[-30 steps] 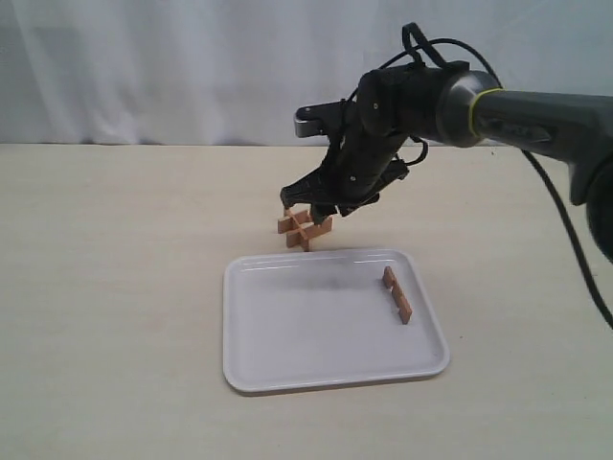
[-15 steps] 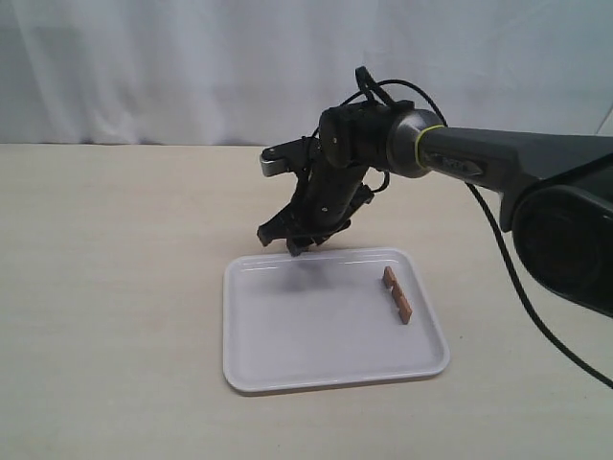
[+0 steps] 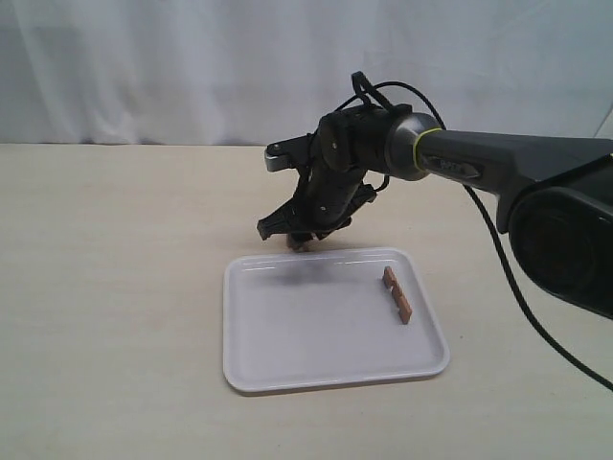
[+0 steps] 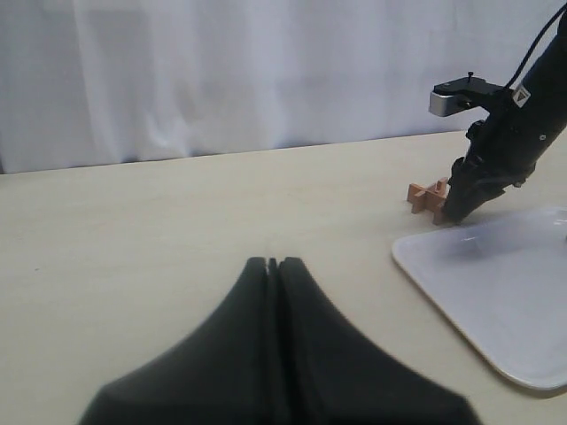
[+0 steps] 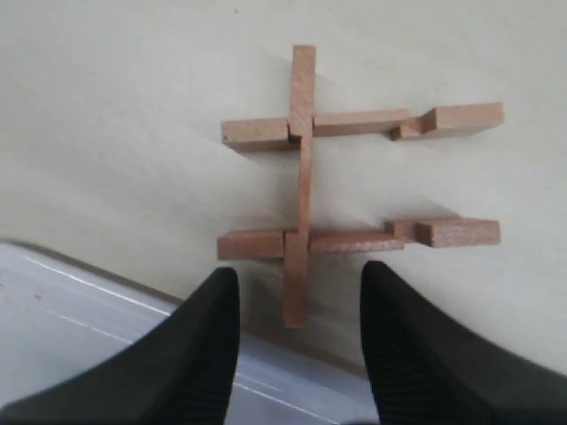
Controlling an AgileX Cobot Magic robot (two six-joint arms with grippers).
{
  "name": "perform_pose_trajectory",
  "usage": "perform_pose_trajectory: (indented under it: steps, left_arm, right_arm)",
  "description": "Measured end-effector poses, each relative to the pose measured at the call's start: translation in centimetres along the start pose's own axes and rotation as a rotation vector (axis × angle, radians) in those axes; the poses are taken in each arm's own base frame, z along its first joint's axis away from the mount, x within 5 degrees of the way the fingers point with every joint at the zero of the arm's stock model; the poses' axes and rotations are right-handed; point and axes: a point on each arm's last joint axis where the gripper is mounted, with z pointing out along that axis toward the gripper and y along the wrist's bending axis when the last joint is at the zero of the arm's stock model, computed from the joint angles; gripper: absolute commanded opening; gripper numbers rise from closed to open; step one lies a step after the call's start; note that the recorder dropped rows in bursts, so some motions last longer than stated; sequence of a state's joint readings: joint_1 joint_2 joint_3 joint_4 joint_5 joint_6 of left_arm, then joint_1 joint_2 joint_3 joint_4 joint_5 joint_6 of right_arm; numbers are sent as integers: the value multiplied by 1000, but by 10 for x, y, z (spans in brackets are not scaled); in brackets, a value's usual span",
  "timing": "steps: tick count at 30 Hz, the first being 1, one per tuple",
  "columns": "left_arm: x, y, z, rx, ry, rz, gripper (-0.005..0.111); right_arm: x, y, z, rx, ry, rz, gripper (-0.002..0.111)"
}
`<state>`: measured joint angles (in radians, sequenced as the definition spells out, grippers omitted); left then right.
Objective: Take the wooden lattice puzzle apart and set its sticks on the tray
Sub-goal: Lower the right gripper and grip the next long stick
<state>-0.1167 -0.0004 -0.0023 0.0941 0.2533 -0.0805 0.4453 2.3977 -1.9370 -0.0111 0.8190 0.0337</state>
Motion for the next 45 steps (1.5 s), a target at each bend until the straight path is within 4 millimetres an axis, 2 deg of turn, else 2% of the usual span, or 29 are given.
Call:
perform_pose_trajectory:
  steps: [12, 16, 19, 23, 28, 45]
  left_arm:
    - [0, 0, 0, 0, 0, 0, 0]
    - [0, 0, 0, 0, 0, 0, 0]
    - [0, 0, 0, 0, 0, 0, 0]
    - [0, 0, 0, 0, 0, 0, 0]
    - [0, 0, 0, 0, 0, 0, 0]
    - [0, 0, 0, 0, 0, 0, 0]
  right_arm:
    - [-1, 0, 1, 0, -6, 8, 42]
    - [2, 0, 7, 0, 11, 8, 40]
    - [5, 0, 14, 2, 23, 7, 32]
    - [4, 0, 15, 3, 15, 5, 17]
    - [4, 0, 15, 3, 14, 8, 4]
    - [3, 0, 15, -1, 4, 60, 4]
